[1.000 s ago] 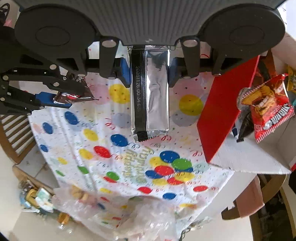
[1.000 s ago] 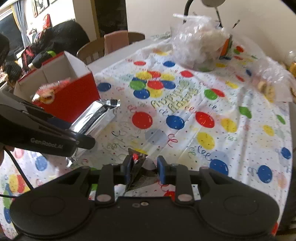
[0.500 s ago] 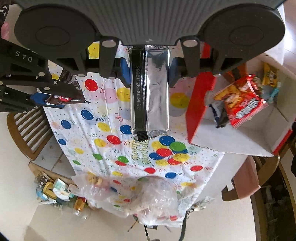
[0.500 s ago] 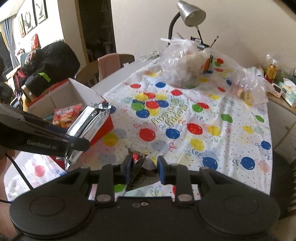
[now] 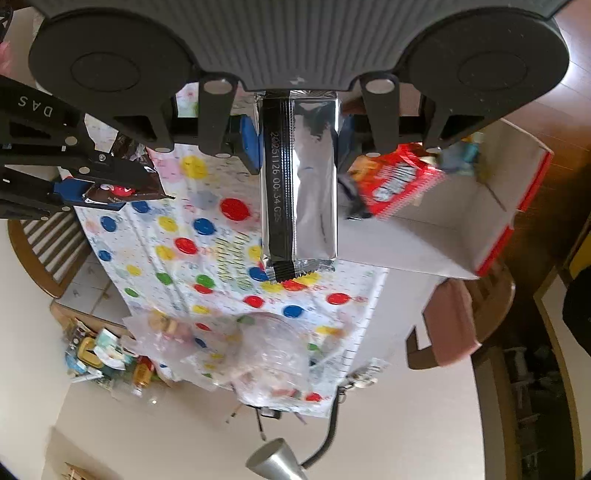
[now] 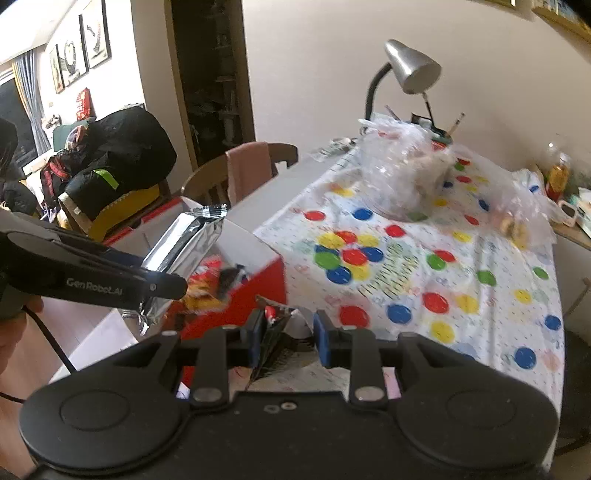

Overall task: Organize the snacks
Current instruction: 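Carry silver packet and brown chocolate into the box and open both tools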

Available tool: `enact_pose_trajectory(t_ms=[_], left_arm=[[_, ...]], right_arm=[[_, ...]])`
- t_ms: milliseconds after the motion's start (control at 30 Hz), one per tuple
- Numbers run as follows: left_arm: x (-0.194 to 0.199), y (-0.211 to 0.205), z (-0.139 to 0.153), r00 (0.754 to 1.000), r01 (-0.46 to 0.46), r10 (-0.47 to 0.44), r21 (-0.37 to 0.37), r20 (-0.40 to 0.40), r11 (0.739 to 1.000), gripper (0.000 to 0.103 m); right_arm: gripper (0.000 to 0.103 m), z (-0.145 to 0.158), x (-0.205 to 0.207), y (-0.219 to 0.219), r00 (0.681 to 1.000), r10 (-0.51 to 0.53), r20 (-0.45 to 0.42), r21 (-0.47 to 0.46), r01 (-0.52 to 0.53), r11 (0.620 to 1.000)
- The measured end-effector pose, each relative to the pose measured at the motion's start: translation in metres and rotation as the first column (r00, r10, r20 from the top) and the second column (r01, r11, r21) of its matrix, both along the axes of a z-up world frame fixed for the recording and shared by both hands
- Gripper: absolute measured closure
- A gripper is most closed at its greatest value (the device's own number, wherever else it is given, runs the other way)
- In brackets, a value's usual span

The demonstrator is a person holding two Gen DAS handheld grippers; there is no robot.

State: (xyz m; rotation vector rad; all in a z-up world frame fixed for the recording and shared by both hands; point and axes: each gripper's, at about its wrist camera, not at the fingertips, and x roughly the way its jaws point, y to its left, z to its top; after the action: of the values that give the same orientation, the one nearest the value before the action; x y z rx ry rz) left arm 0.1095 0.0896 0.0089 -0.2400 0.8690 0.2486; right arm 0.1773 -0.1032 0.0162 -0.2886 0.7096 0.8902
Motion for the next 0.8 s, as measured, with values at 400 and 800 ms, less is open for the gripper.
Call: enact_pose_trajectory(t_ms=[400, 800], left_arm=[[-0.013, 0.097, -0.009, 0.998, -0.052, 0.054, 0.054, -0.041, 0.997, 0.061], [0.004, 0.174, -0.063, 0.982, -0.065, 0.072, 0.046, -0.176, 0.997, 0.061]], right_arm=[[0.076, -0.010, -0.011, 0.091, 1.000, 0.018, -0.012, 0.000, -0.018, 1.000], [0.076, -0.048, 0.004, 0.171, 1.000, -0.023, -0.008, -0.074, 0.022, 0.997]])
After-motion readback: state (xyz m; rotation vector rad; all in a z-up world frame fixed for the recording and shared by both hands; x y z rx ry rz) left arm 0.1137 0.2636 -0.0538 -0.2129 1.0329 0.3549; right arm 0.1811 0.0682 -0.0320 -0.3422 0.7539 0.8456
